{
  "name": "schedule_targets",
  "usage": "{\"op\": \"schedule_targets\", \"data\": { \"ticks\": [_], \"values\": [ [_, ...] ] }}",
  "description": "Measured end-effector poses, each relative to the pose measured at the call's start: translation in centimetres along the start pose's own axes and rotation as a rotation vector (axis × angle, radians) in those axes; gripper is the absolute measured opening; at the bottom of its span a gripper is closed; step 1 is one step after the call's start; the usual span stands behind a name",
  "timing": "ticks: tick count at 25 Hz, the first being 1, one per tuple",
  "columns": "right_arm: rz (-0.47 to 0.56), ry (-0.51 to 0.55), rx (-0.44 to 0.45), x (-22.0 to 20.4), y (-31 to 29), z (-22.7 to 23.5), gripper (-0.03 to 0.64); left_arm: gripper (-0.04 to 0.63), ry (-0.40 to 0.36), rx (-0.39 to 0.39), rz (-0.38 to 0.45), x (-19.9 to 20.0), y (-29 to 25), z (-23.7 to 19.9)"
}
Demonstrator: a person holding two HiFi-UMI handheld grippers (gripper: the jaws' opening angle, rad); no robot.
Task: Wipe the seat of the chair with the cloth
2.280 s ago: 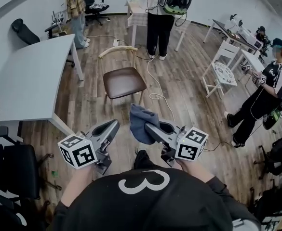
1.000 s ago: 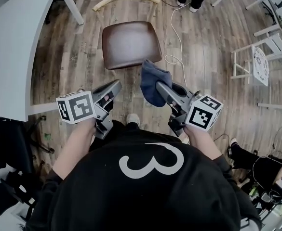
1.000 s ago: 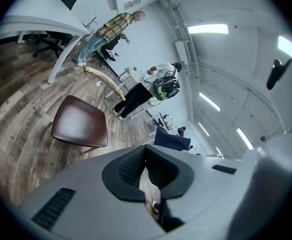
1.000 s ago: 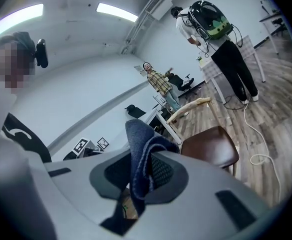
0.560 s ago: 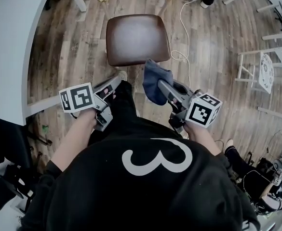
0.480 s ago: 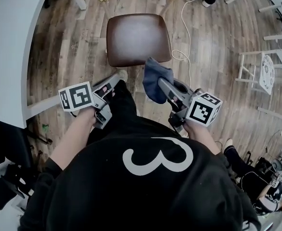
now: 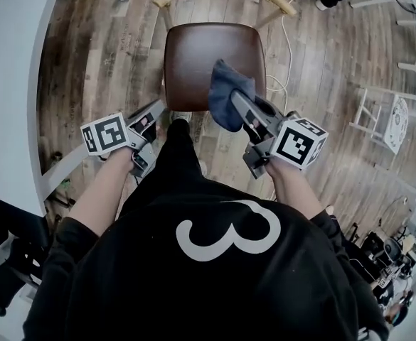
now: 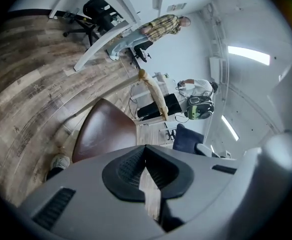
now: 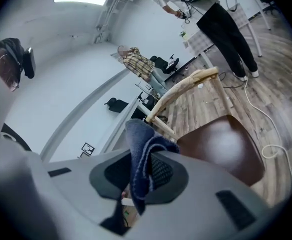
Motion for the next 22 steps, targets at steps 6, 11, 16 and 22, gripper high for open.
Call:
{"op": "schedule_targets", "data": {
  "ticks": [6, 11, 16, 22],
  "values": [
    [-0.056, 0.055, 0.044, 2.7, -7.7, 1.6, 0.054, 0.012, 0.045, 0.0, -0.015, 3.8, -1.8, -3.4],
    [-0.097, 0.027, 0.055, 2.7, -14.1, 4.2, 0.054, 0.012, 0.063, 0.015, -0.059, 6.3, -4.0, -6.3],
    [-0.169, 0.086, 0.064, 1.1, -18.8, 5.1, 0.054, 0.012, 0.106, 0.055, -0.071, 7.4, -5.3, -8.7],
    [-0.2, 0.129, 0.089, -1.8, -24.2, 6.6, 0.054, 0.012, 0.161, 0.084, -0.053, 8.9, -7.0, -11.3]
  ]
}}
Point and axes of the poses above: the fingertips, and each gripper's own axes: y backward along the fingers, z to its right, x out of its top, the point moved 10 cm from there along y, backward along the fingers, and after that the axes turned 14 degrees about y, right-handed, at the moved point
